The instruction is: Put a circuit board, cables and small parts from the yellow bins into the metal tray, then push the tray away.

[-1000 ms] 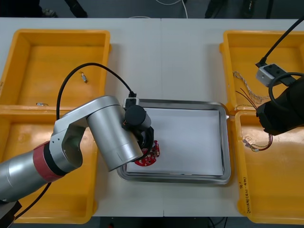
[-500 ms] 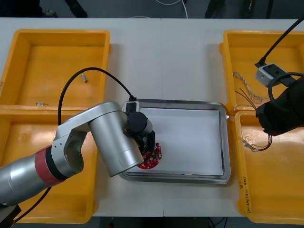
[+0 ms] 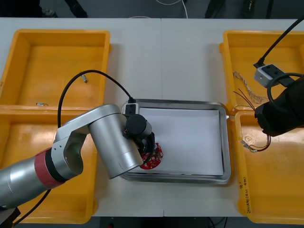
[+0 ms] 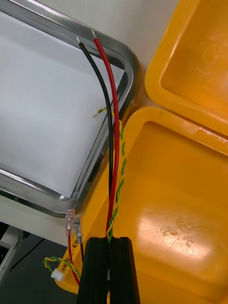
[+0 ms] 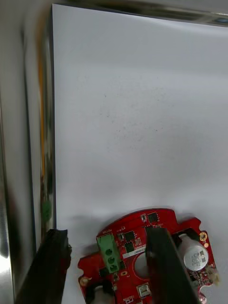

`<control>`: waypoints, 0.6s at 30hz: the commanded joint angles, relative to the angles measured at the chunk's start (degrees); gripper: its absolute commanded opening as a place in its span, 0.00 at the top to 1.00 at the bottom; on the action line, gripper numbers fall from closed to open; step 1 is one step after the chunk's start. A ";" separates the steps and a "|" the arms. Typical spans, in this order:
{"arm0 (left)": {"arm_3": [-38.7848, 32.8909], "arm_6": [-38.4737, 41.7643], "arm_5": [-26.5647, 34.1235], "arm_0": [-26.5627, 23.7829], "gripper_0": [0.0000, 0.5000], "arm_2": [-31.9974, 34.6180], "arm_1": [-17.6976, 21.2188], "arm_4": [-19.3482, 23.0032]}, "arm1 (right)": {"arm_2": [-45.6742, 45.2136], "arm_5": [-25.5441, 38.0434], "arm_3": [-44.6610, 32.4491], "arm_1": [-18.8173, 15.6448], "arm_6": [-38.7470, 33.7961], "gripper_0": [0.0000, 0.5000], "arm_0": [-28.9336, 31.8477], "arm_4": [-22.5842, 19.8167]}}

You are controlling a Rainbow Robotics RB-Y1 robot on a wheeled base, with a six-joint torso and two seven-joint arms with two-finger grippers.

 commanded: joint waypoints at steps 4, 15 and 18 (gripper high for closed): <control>-2.39 5.42 -1.20 0.38 0.00 -1.12 -1.52 -1.00 | 0.44 0.24 -1.66 0.89 1.58 1.00 -0.74 -0.33; -4.15 5.34 2.41 -2.35 0.00 2.58 -0.64 2.69 | 0.35 0.24 -1.92 0.89 1.58 1.00 -0.74 -0.33; -4.41 5.16 4.60 -4.19 0.00 4.51 -0.38 5.51 | 0.44 0.24 -1.92 0.89 1.58 1.00 -0.65 -0.33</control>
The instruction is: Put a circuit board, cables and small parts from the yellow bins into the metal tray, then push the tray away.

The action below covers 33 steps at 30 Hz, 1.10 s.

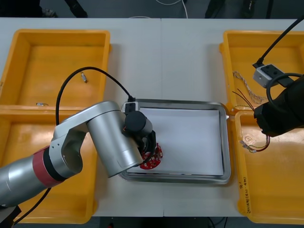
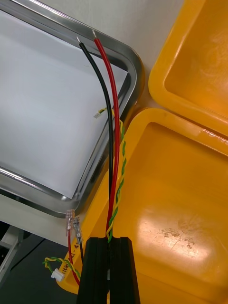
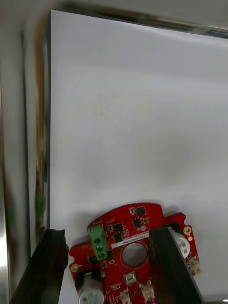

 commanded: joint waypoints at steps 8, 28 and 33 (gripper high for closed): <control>-2.84 2.56 5.56 -7.56 0.00 8.86 2.61 11.46 | 0.35 0.24 -1.52 0.65 1.67 1.00 -0.74 -0.42; 0.06 -9.75 13.73 -13.00 0.00 26.35 15.71 32.99 | 10.64 0.24 -2.49 4.26 3.96 1.00 -6.72 0.73; 4.46 -14.40 14.87 -15.38 0.00 28.63 18.78 36.50 | 15.91 0.24 -2.49 6.72 4.84 1.00 -9.88 3.71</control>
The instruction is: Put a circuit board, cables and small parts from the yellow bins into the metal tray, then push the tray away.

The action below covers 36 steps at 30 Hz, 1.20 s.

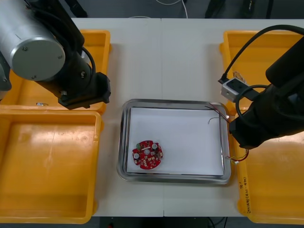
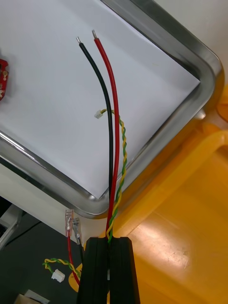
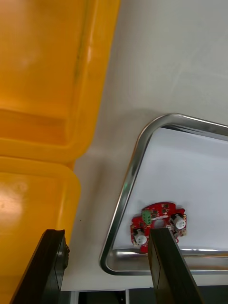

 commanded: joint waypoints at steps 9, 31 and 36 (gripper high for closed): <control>11.93 -16.85 2.51 -7.52 0.00 6.13 7.47 2.74 | 13.86 -2.71 -1.09 2.90 10.78 1.00 -8.41 6.78; 27.40 -39.79 -2.94 -7.78 0.00 10.88 13.09 0.01 | 26.69 -12.29 6.73 0.08 36.89 1.00 -9.38 11.27; 30.83 -41.02 -5.76 -7.69 0.00 10.88 13.01 -0.08 | 28.63 -15.28 9.10 -1.23 40.31 1.00 -9.38 12.06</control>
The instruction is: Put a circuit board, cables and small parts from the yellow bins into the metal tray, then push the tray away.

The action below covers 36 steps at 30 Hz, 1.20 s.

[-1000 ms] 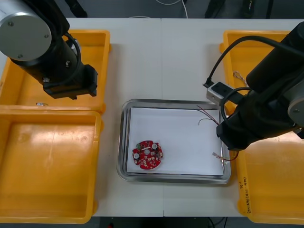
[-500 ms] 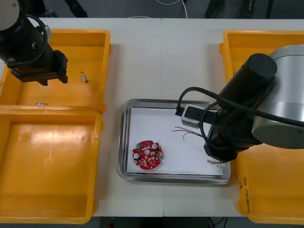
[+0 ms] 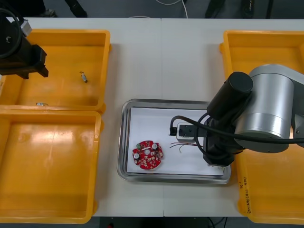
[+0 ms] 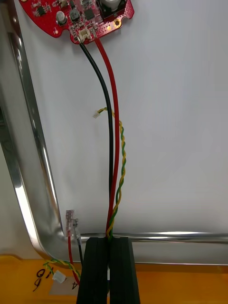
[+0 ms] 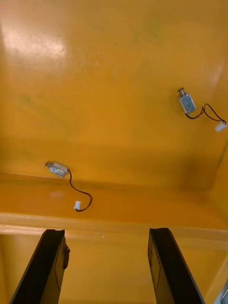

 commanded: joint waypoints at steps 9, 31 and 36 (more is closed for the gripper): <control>8.50 -7.86 -4.87 -2.57 0.00 1.90 2.31 2.76 | 7.35 -5.90 3.47 -3.54 2.83 1.00 -2.46 3.54; 6.30 -10.76 -9.00 4.73 0.00 -1.53 0.64 1.80 | 12.89 -10.82 6.11 -1.61 2.48 1.00 -2.46 6.35; 6.30 -10.85 -11.46 5.96 0.00 -2.23 -0.15 1.27 | 13.51 -11.44 6.11 -0.90 1.69 1.00 -2.46 6.35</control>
